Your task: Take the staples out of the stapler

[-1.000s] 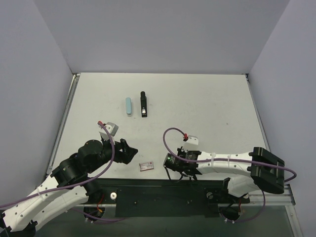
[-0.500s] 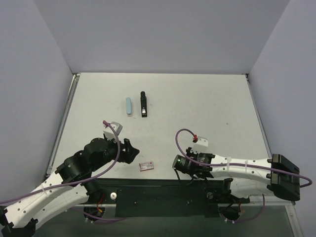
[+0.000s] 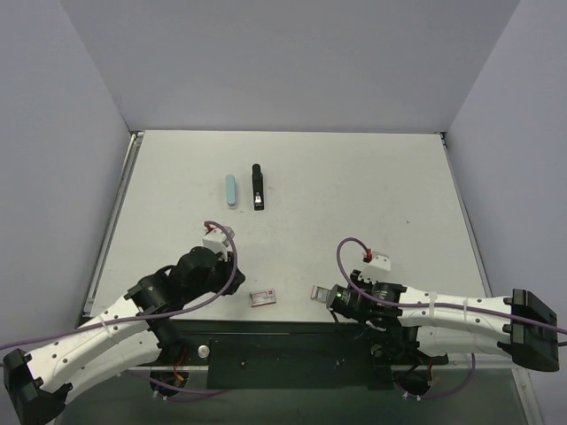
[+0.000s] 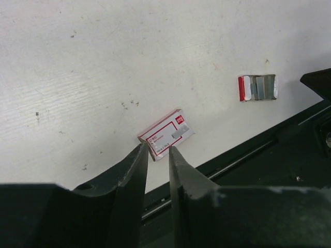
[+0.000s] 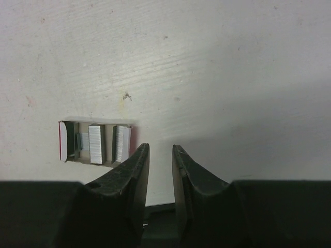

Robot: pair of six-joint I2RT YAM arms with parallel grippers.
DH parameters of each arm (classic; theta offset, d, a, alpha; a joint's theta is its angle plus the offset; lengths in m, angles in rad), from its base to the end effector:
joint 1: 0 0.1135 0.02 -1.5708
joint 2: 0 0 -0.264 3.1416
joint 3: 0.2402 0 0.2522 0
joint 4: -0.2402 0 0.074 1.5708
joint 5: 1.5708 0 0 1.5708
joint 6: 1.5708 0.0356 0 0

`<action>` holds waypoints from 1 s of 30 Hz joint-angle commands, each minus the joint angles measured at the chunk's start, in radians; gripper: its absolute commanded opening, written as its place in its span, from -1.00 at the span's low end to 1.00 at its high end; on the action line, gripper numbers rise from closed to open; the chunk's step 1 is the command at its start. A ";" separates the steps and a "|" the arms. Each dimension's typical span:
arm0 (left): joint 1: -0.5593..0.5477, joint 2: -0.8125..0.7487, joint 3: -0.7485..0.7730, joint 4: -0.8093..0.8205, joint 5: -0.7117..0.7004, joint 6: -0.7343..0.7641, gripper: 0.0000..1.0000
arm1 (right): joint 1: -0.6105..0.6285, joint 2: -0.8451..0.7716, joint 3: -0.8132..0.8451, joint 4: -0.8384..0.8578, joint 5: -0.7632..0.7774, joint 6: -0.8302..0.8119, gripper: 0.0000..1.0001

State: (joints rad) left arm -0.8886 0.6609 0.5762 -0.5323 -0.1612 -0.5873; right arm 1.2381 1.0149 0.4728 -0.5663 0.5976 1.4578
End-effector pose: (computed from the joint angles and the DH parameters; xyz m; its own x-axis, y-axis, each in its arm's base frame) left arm 0.0989 -0.1126 0.2515 -0.6825 -0.0273 -0.7304 0.3669 0.8515 -0.3746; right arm 0.0737 0.1519 0.1702 -0.7279 0.4086 -0.5507 0.2116 0.8977 0.3865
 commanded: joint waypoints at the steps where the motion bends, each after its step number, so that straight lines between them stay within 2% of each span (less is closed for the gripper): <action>1: -0.004 0.039 -0.036 0.071 -0.004 -0.034 -0.63 | 0.006 -0.015 -0.011 -0.061 0.022 0.007 -0.58; 4: -0.004 0.077 -0.061 0.089 0.002 -0.043 -1.00 | 0.006 -0.007 -0.019 -0.061 0.024 0.016 -0.52; 11: -0.006 0.135 -0.117 0.117 0.025 -0.074 -1.00 | 0.004 0.019 -0.025 -0.043 0.022 0.021 -0.45; 21: -0.012 0.204 -0.174 0.181 0.040 -0.103 -1.00 | 0.004 0.050 -0.010 0.060 -0.012 -0.043 -0.45; 30: -0.015 0.224 -0.196 0.222 0.061 -0.101 -1.00 | 0.004 0.135 0.006 0.111 -0.036 -0.043 -0.56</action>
State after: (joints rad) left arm -0.8963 0.8833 0.3870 -0.3759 -0.1188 -0.6777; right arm 1.2381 1.1252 0.4572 -0.4568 0.5579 1.4166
